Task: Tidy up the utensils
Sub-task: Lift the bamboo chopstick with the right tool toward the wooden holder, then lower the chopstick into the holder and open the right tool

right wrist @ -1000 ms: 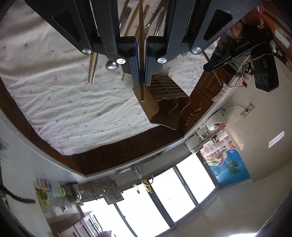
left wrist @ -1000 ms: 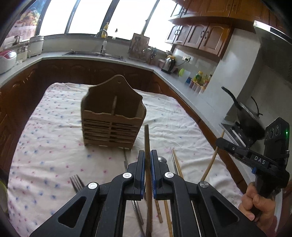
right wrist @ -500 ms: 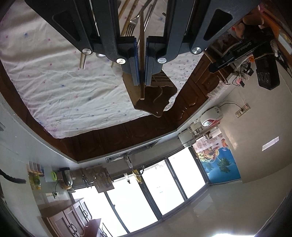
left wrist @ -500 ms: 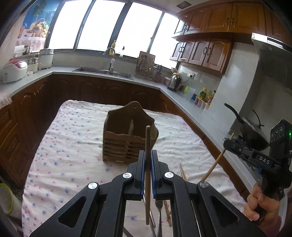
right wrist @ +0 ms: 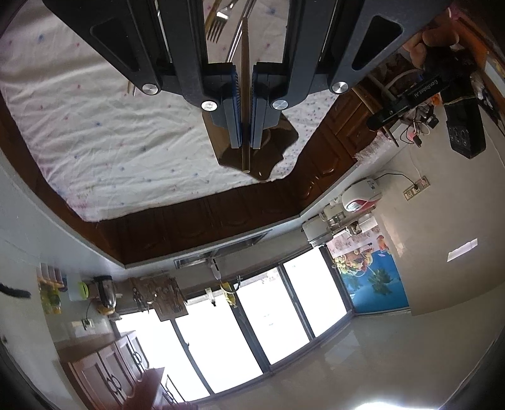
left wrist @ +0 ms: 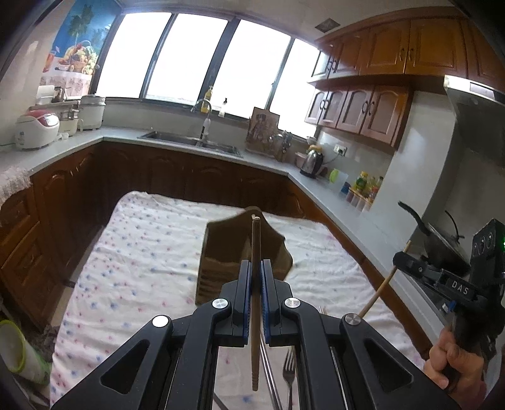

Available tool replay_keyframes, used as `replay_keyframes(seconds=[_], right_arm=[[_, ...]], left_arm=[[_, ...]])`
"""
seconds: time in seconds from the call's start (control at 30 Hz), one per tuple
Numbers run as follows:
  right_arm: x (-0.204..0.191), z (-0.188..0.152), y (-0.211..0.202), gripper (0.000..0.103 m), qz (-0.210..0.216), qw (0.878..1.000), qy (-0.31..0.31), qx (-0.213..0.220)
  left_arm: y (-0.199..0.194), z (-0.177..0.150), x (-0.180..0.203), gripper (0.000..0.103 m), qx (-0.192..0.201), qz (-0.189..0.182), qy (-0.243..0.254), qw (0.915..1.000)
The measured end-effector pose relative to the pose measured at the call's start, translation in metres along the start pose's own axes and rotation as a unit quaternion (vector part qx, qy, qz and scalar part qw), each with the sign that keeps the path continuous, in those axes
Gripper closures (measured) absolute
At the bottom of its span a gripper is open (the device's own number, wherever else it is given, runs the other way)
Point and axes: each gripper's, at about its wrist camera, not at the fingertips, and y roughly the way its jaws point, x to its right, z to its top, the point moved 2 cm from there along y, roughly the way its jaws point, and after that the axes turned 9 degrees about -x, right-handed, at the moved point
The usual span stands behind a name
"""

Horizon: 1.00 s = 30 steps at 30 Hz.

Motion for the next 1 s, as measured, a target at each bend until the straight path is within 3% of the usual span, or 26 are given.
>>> replay_keyframes(seconds=[0.67, 1.0], right_arm=[[-0.01, 0.096, 0.039, 0.098, 0.002, 0.994, -0.021, 0.109], [-0.007, 0.086, 0.083, 0.098, -0.021, 0.993, -0.035, 0.114]], left_arm=[[0.036, 0.072, -0.014, 0.099, 0.124, 0.033, 0.019, 0.9915], [0.113, 0.055, -0.03, 0.099, 0.154, 0.046, -0.01, 0.987]])
